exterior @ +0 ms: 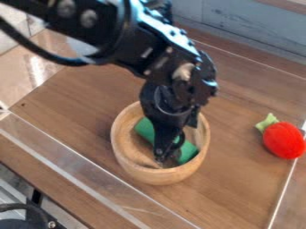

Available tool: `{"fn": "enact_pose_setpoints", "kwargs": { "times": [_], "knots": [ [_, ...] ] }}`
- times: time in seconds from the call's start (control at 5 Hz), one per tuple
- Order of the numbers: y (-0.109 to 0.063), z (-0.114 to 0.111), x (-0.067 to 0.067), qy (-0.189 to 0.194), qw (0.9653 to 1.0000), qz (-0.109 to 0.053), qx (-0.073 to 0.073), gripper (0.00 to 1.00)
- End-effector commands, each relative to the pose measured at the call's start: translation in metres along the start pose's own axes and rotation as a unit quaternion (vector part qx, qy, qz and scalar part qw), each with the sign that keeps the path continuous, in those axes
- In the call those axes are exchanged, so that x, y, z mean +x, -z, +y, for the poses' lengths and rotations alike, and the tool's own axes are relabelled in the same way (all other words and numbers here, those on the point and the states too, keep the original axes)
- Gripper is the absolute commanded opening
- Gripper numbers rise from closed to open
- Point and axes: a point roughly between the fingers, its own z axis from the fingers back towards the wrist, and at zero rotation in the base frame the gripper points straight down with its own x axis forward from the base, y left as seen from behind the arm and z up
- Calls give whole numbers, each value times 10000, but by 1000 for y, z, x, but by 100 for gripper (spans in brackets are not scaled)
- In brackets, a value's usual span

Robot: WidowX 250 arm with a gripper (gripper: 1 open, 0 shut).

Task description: Remove the green block from the brown bowl and put it on the table

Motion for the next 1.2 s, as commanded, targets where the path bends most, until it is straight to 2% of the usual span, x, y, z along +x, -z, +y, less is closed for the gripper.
{"fn": "enact_pose_setpoints", "kwargs": {
  "times": [0.0, 0.2, 0.4, 0.6, 0.8, 1.0],
  "knots": [
    [-8, -8, -4, -505, 9987, -32, 62, 100],
    [-10, -6, -4, -999, 9947, -118, 219, 100],
    [-12, -4, -3, -1471, 9883, -243, 337, 100],
    [-7, -7, -1, -1741, 9833, -276, 460, 100],
    [-1, -11, 0, -2035, 9770, -222, 594, 100],
    [3, -16, 18, -2190, 9732, -151, 691, 100]
  ]
}}
